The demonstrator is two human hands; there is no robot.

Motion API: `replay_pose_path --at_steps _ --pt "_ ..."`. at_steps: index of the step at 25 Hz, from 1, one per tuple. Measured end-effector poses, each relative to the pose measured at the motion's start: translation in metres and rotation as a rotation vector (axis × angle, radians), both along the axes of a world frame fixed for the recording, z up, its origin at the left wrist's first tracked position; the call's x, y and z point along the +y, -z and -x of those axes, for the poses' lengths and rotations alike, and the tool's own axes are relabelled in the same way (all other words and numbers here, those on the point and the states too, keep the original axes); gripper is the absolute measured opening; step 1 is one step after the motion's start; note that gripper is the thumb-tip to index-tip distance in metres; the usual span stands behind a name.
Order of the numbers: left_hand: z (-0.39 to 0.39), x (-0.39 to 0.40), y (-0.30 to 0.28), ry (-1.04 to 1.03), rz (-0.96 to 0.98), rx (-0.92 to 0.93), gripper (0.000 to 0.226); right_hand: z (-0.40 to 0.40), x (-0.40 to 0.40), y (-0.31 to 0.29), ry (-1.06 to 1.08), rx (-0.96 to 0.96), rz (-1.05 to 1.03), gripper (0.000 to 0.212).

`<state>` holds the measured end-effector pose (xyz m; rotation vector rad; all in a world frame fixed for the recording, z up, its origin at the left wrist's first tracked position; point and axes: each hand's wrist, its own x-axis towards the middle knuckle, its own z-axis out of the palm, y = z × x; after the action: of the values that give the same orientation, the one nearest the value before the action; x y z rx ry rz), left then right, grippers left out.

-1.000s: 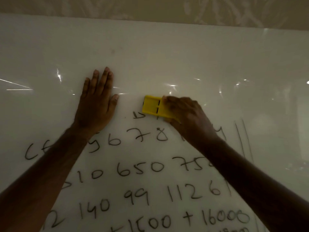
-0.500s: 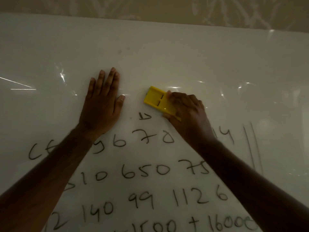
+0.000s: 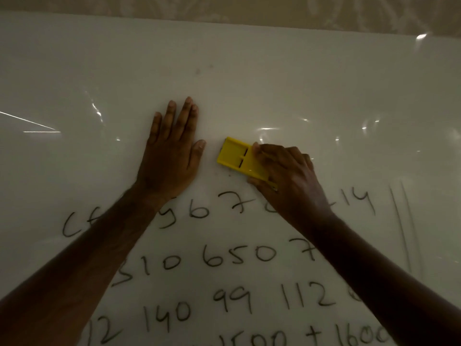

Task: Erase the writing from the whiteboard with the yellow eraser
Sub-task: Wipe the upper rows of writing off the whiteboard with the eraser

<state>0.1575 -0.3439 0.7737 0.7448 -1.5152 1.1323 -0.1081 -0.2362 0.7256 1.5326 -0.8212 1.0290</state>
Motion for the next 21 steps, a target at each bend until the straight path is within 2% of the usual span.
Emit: replay_pose_path --at_steps 3,7,10,14,17,21 --pt "-0.008 0.002 -0.001 0.013 -0.006 -0.059 0.066 -0.026 -0.006 0.007 -0.019 0.028 -0.026 0.061" --pt "-0.032 0.001 -0.001 0.028 -0.002 -0.129 0.066 0.006 0.011 0.03 0.009 0.14 -0.097 0.057" --pt "-0.068 -0.004 0.003 0.027 -0.041 -0.11 0.069 0.018 0.016 0.017 -0.003 0.062 -0.128 0.059" --pt "-0.085 -0.004 -0.001 0.018 -0.044 -0.119 0.068 -0.034 -0.003 -0.009 -0.053 -0.036 -0.085 0.06" --pt "-0.092 -0.006 -0.001 0.019 -0.047 -0.13 0.067 -0.066 -0.014 0.016 -0.071 0.04 -0.103 0.06" --pt "-0.143 -0.013 0.005 -0.003 -0.073 -0.102 0.068 -0.049 0.001 0.035 -0.004 0.182 -0.104 0.055"
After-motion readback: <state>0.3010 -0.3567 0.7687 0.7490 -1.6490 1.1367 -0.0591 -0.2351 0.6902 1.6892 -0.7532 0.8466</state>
